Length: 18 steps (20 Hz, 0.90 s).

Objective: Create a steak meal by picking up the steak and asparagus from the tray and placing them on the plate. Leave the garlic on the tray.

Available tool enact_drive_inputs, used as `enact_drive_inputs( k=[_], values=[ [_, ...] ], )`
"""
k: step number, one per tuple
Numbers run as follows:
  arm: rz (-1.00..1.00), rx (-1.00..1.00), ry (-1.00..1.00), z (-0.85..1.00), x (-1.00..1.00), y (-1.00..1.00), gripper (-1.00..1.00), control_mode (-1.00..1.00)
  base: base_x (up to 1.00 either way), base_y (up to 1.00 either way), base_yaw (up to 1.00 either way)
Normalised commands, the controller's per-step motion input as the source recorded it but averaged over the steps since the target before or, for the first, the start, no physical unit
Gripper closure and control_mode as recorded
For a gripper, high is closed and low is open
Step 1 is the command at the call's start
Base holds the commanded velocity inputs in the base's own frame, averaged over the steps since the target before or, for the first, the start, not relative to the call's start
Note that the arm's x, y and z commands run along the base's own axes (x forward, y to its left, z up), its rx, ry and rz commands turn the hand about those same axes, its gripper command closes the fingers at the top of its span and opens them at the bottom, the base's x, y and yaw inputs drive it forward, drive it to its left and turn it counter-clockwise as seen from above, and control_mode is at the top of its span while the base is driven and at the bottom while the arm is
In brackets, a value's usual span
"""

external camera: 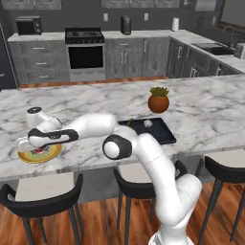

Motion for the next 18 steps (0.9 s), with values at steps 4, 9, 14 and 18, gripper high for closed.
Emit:
enact_drive_inputs(
  k=[4,9,14,18],
  values=[
    [0.00,0.00,0.00,-0.10,0.07,0.00,-1.00,-1.00,0.00,0.00,0.00],
    [0.00,0.00,-0.02,0.00,0.00,-0.08,-1.00,-1.00,0.00,0.00,0.00],
    [0.00,0.00,-0.04,0.00,-0.22,-0.19,-1.00,-1.00,0.00,0.00,0.00],
    [0.00,0.00,-0.10,0.00,-0.67,-0.43,-1.00,-1.00,0.00,0.00,0.00]
  ],
)
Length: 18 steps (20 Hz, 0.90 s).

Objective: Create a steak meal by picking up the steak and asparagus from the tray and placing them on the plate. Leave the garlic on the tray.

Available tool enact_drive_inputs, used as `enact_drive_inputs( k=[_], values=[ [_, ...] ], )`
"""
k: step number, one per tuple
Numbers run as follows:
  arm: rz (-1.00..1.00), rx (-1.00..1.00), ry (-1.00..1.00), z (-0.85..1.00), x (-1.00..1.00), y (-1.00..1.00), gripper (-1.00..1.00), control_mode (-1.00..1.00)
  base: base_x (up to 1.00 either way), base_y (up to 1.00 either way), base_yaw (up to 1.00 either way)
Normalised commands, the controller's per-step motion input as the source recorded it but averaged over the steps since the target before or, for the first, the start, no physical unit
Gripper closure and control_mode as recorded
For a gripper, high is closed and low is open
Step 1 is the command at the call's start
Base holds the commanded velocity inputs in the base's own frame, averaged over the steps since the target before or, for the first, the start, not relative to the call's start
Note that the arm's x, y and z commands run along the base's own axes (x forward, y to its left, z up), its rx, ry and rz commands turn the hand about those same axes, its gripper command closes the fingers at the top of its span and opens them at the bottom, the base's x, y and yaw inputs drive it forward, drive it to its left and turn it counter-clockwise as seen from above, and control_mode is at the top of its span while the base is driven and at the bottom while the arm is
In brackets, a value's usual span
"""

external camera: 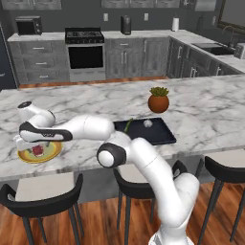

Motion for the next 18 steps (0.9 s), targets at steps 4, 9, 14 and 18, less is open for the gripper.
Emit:
enact_drive_inputs(
  k=[4,9,14,18],
  values=[
    [-0.03,0.00,-0.09,0.00,-0.93,-0.83,-1.00,-1.00,0.00,0.00,0.00],
    [-0.03,0.00,-0.09,0.00,-0.87,-1.00,-1.00,-1.00,0.00,0.00,0.00],
    [0.00,0.02,-0.22,0.21,-0.41,-1.00,-1.00,-1.00,0.00,0.00,0.00],
    [-0.01,0.04,-0.16,0.34,-0.04,-1.00,-1.00,-1.00,0.00,0.00,0.00]
  ],
)
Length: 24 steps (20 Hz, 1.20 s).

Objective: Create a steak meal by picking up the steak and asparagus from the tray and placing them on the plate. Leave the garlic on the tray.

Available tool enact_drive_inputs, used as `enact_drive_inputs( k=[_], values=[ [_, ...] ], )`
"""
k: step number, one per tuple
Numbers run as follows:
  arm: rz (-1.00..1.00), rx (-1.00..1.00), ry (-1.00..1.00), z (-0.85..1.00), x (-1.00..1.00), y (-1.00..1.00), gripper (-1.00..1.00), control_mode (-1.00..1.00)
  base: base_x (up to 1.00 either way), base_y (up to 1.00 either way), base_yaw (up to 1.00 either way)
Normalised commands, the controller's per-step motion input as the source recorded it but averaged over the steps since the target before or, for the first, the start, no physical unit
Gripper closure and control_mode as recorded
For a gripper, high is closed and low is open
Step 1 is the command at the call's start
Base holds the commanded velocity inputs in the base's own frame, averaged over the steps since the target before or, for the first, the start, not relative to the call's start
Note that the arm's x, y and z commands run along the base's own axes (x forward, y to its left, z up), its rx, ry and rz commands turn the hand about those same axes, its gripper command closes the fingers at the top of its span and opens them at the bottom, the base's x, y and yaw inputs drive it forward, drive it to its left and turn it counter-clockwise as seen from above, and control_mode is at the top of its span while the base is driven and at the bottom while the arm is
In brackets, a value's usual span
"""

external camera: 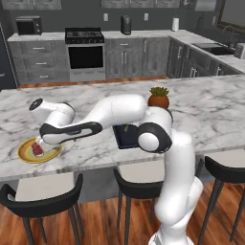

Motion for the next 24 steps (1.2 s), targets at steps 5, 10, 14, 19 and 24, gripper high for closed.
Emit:
enact_drive_inputs(
  k=[5,10,14,19,24],
  values=[
    [-0.08,0.06,-0.05,0.34,0.00,-1.00,-1.00,-1.00,0.00,0.00,0.00],
    [-0.19,0.06,0.01,0.43,0.20,-1.00,-1.00,-1.00,0.00,0.00,0.00],
    [-0.22,0.04,0.06,0.30,0.38,-1.00,-1.00,-1.00,0.00,0.00,0.00],
    [-0.23,0.05,0.04,0.05,0.42,-1.00,-1.00,-1.00,0.00,0.00,0.00],
    [-0.22,0.05,0.01,-0.01,0.54,-0.94,-1.00,-1.00,0.00,0.00,0.00]
  ],
)
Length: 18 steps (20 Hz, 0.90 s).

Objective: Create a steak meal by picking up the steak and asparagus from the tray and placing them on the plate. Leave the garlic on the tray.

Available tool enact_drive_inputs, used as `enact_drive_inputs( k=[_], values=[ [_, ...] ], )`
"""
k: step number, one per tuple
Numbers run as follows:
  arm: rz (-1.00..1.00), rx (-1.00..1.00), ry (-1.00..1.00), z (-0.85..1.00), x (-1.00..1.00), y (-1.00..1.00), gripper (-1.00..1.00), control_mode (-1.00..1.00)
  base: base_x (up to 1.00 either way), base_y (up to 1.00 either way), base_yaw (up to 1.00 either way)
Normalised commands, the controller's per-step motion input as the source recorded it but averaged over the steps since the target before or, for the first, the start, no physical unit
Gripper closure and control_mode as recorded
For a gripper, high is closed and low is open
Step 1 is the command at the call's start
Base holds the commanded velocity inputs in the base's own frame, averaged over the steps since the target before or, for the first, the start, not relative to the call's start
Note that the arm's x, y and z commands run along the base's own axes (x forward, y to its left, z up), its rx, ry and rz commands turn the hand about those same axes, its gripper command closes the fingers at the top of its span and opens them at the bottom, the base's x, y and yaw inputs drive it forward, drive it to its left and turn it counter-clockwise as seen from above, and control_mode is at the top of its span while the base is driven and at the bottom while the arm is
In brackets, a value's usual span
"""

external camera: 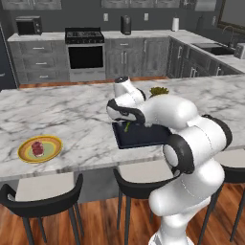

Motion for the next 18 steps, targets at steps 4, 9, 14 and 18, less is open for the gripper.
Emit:
enact_drive_inputs(
  k=[4,9,14,18],
  values=[
    [-0.10,0.03,0.00,-0.08,0.62,-0.51,-1.00,-1.00,0.00,0.00,0.00],
    [-0.05,0.01,0.00,-0.23,0.55,-0.14,-1.00,-1.00,0.00,0.00,0.00],
    [-0.02,0.02,0.00,-0.38,0.52,0.00,-1.00,-1.00,0.00,0.00,0.00],
    [0.00,0.00,0.00,-0.38,0.39,0.00,-1.00,-1.00,0.00,0.00,0.00]
  ],
)
